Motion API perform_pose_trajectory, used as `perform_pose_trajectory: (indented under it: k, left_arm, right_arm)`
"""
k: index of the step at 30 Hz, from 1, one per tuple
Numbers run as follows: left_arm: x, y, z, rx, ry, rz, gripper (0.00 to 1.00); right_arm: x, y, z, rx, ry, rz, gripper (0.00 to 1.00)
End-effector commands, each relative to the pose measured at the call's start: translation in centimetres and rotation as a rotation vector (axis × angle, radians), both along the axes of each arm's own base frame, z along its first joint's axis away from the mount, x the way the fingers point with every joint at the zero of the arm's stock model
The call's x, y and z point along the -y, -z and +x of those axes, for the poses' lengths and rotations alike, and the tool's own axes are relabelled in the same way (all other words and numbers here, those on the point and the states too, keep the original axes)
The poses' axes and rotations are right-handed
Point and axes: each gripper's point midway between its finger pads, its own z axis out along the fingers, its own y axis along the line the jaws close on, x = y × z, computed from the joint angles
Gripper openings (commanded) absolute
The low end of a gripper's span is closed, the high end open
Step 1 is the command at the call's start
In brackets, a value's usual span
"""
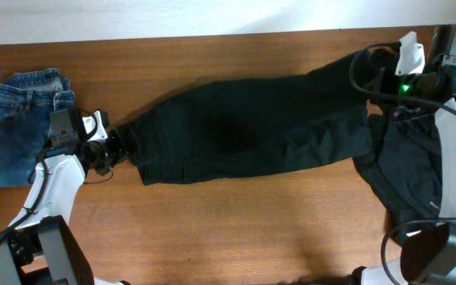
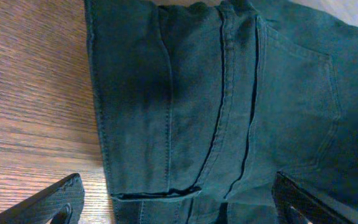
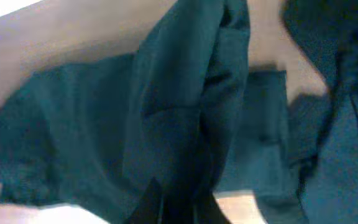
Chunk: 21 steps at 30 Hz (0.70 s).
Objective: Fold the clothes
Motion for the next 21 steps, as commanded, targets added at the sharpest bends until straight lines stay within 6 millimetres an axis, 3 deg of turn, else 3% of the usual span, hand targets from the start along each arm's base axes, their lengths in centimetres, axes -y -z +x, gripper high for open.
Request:
perform_pose_trajectory:
  k: [1,9,13,14,15,16,17,19,21]
  left_arm:
    - [-0.2,-1.1,0.4,0.038,0.012,0.023,0.96]
    - [-0.2,-1.1,0.4,0.038,0.012,0.023,0.96]
    - [-0.2,-1.1,0.4,0.038,0.012,0.023,0.96]
    - [-0.2,-1.1,0.4,0.038,0.012,0.023,0.96]
    - [-0.2,-1.1,0.4,0.038,0.012,0.023,0.96]
    - [-0.2,-1.1,0.4,0.038,0.013,0.024,0.96]
    - [-0.2,-1.1,0.4,0.038,0.013,0.024,0.96]
    - [-0.2,-1.1,0.4,0.039,0.013,0.024,0.97]
    - [-0.2,-1.1,0.4,0.039,0.013,0.024,0.97]
  right_arm:
    - [3.0,1.6,-1.7,-0.112,0.091,-0.163,0.04]
    - [5.6,3.6,-4.1,-0.264,0.152,-0.299,0.04]
    - [5.9,5.8,-4.9,-0.341,0.15,-0.315,0.08]
    - [6.2,6.7,-5.3,-0.372,0.152,-0.329,0.24]
    - [6.3,7.1,-5.4,-0.385,0.154,-0.336,0.34]
    - [6.6,7.7,-5.7,-0.408,0.156,-0.346,0.55]
    - [6.8,8.1,-5.8,-0.424,0.159,-0.359,0.62]
    - [7.2,8.4,-5.8,-0.435,0.165,-0.372,0.86]
    - [7.6,8.4,-5.7,-0.429,0.177,-0.372,0.98]
